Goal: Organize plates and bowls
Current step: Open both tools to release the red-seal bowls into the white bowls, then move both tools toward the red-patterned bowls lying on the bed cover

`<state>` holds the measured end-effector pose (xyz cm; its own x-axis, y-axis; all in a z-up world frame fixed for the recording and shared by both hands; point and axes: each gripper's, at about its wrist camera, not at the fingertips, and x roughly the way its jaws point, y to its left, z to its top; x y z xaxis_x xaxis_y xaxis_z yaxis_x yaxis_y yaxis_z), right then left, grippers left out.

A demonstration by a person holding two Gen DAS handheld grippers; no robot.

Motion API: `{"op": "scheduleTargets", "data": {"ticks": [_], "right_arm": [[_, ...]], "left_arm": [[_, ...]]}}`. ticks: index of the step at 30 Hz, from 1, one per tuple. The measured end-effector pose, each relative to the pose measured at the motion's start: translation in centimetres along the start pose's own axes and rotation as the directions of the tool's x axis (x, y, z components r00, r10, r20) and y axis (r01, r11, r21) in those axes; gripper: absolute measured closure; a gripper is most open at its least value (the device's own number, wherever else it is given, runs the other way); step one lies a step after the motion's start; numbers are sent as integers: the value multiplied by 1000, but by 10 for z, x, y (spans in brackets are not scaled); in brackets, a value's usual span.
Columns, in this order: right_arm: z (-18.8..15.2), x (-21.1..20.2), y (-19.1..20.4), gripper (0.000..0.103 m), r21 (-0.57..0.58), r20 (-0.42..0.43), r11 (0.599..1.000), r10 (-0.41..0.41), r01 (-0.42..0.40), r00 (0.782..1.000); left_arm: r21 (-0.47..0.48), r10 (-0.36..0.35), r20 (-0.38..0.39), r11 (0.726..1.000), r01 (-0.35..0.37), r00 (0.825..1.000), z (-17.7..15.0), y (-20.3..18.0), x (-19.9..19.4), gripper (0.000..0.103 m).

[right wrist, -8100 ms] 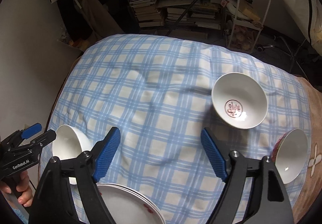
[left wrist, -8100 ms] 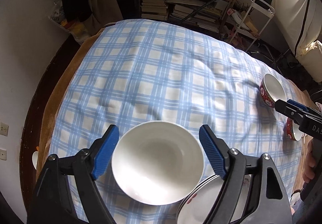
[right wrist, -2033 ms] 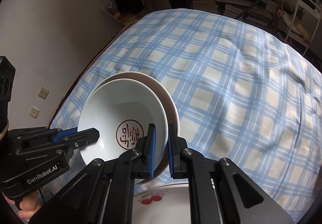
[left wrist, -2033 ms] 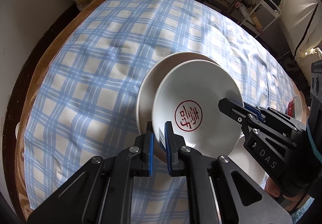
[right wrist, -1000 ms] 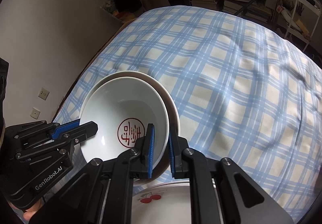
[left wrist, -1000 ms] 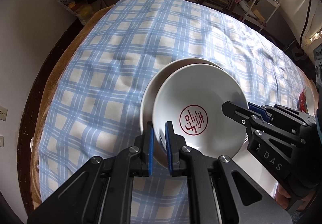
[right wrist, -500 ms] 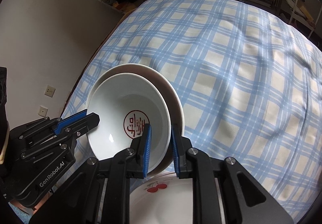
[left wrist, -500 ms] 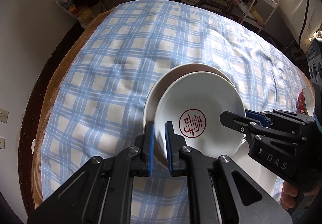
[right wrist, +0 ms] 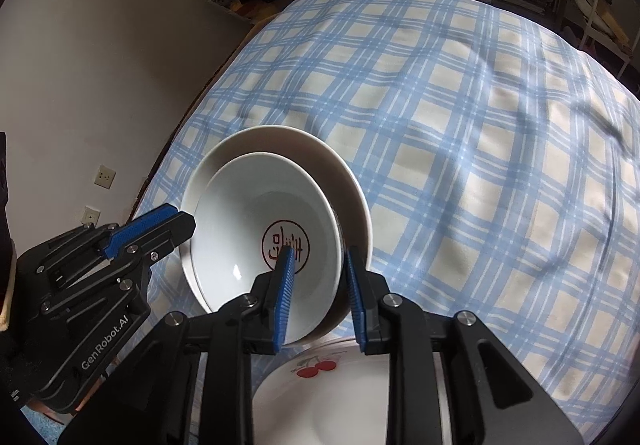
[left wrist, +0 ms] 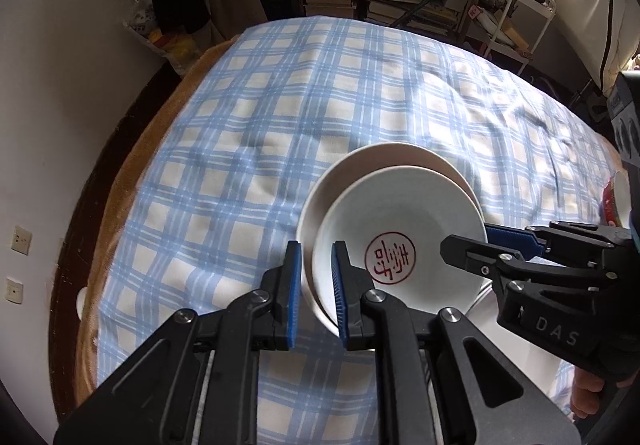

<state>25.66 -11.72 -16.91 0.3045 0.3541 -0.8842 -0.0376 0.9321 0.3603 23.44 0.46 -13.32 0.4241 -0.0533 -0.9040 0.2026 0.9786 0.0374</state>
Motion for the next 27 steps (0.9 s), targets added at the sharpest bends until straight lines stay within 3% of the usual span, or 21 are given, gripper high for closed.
{"op": "scheduleTargets", "data": {"ticks": [3,6,9,10,11,13,18,22,24,27], "right_arm": [[0,-4,2,66,-3,11,1000,-2,2,1000],[0,-5,1,66,4,9,1000,-1,1,1000],[0,-10,3,65,4,12,1000,-9,9,1000],[0,-13,3,61,6,19,1000,-12,12,1000],[0,-18,3,49,5,33,1000,-19,18,999],[0,-30,3,40,-2,79,999,-51,52,996],[4,-57,-12,36,42,119,995,-95,90,988],[4,-85,-29,27,56,153,990,-138,131,979],[3,-99,-39,21,50,167,986,-165,158,972],[-2,-122,-59,15,56,195,979,-203,196,959]], "left_arm": [[-27,-54,-27,998,53,998,1,6,3,86],[-25,-38,-28,999,37,999,1,7,3,86],[-51,-72,-36,996,70,997,0,11,2,86],[-62,-85,-39,995,83,996,-1,12,2,85],[-69,-90,-40,994,87,995,-1,13,1,85],[-71,-85,-37,994,82,996,-2,12,-1,83],[-82,-80,-11,994,79,997,-3,10,-17,74],[-61,-70,31,996,72,997,3,-2,-37,54],[-40,-62,48,997,64,997,7,-13,-47,49],[-10,-54,59,998,54,997,14,-32,-56,31]]}}
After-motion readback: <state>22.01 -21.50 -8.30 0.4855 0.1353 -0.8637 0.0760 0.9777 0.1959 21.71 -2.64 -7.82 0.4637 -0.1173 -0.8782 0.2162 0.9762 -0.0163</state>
